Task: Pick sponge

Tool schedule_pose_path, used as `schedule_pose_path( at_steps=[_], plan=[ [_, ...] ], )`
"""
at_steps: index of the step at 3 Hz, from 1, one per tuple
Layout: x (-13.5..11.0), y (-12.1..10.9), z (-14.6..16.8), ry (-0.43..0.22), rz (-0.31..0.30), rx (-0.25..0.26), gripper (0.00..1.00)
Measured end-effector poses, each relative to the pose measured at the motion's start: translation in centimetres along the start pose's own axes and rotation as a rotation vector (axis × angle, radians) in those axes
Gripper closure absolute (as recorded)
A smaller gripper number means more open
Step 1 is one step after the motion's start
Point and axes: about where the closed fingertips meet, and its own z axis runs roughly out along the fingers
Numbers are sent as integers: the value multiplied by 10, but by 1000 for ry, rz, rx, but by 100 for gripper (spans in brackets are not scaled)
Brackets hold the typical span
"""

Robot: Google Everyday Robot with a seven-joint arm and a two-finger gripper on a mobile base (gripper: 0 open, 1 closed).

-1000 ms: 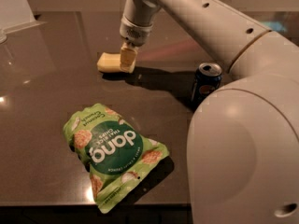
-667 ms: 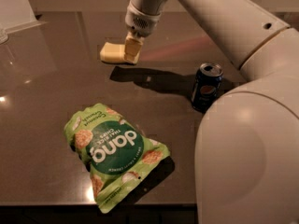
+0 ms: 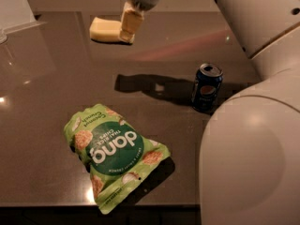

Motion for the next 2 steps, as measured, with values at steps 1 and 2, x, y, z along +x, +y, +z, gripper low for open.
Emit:
schedule_pose_path(
  at_steps=[1,2],
  plan=[
    [-21,9,-23,-43,-73,-1,100],
    [-21,9,-23,-43,-73,-1,100]
  ],
)
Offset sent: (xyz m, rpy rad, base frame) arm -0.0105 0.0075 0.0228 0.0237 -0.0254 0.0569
